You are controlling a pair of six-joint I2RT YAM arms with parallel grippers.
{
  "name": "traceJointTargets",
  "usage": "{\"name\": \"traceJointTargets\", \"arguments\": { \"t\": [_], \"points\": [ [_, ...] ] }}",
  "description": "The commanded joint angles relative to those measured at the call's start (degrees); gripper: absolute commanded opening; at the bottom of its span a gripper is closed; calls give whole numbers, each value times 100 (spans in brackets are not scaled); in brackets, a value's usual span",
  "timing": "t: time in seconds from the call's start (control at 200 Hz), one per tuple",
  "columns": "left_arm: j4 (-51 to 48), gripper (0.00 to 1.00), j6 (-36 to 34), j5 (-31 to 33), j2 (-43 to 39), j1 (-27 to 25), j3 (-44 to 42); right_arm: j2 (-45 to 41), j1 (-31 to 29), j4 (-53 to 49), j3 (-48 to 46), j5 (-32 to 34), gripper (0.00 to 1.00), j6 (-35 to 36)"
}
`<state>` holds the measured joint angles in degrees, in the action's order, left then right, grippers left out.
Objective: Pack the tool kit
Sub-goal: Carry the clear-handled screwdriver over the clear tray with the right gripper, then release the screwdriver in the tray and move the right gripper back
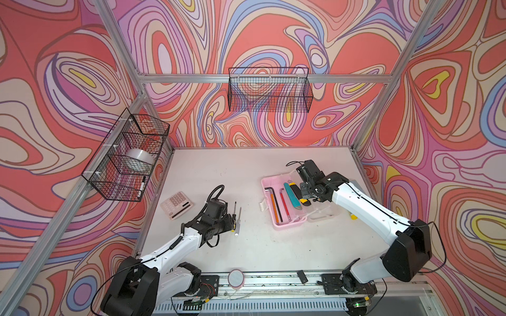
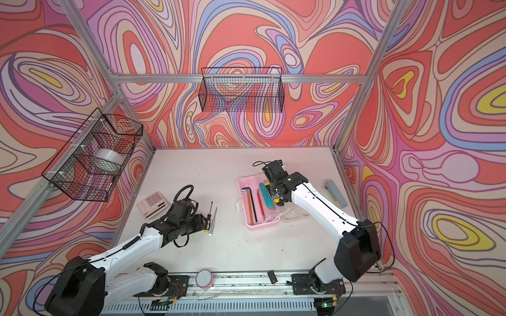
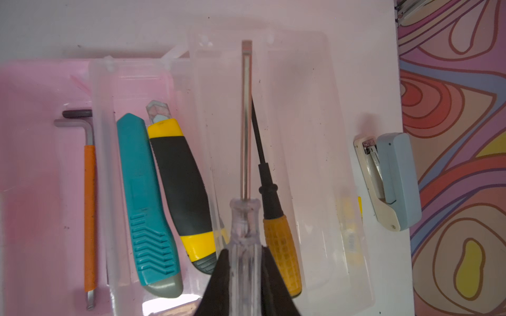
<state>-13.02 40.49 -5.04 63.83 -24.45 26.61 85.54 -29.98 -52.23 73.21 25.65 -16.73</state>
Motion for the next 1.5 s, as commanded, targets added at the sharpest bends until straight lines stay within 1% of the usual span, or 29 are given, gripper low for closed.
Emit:
{"name": "traceJointTargets", "arguments": {
  "t": [0.0,0.11,0.21,0.295,0.33,0.391,0.461,0.521,0.681,0.796,0.866,0.921,0.931,0.951,0.991,1.067,1.202,1.337,1.427,1.492],
  "points": [
    [1,52,-81,91,-113,-16,73,64,79,179,-103,61,0,241],
    [-8,52,-95,141,-134,-16,81,106,130,195,-207,62,0,215],
    [16,52,-94,116,-107,-16,90,149,161,202,-293,209,0,187],
    [27,52,-91,100,-63,-14,112,157,170,210,-331,173,0,179],
    [19,52,-92,95,-55,-16,123,152,172,243,-372,129,2,179],
    [27,52,-101,92,-36,-21,132,155,176,266,-417,128,11,179],
    [19,52,-95,92,-49,-16,134,151,188,266,-454,133,16,163],
    [-11,52,-102,92,-67,-16,142,143,193,222,-422,132,24,127],
    [-73,53,-125,111,-160,-16,162,-8,191,97,-275,106,37,100],
    [-174,54,-177,125,-222,-15,234,-145,185,-139,35,14,36,5],
    [-175,54,-221,127,-284,-16,238,-308,189,-187,259,-201,35,-108],
    [-377,54,-256,150,-314,-16,231,-411,176,-242,449,-432,34,-234],
    [-390,54,-255,145,-318,-21,389,-427,176,-248,484,-485,33,-265],
    [-402,54,-261,146,-319,-25,445,-462,160,-252,541,-583,33,-324],
    [-442,54,-287,149,-328,-16,479,-532,62,-249,642,-712,32,-458],
    [-475,54,-311,129,-336,-17,485,-678,-299,-54,720,-960,31,-751],
    [-439,54,-289,71,-327,-19,462,-651,-1261,501,674,-1108,30,-1373],
    [-545,53,-249,131,-353,-16,446,-122,-2068,964,683,-1201,31,-1809],
    [-639,53,-200,232,-545,-19,374,393,-2394,1132,773,-1311,33,-1980],
    [-674,54,-173,244,-695,-9,349,756,-2567,1299,821,-1469,36,-2056]
  ]
}}
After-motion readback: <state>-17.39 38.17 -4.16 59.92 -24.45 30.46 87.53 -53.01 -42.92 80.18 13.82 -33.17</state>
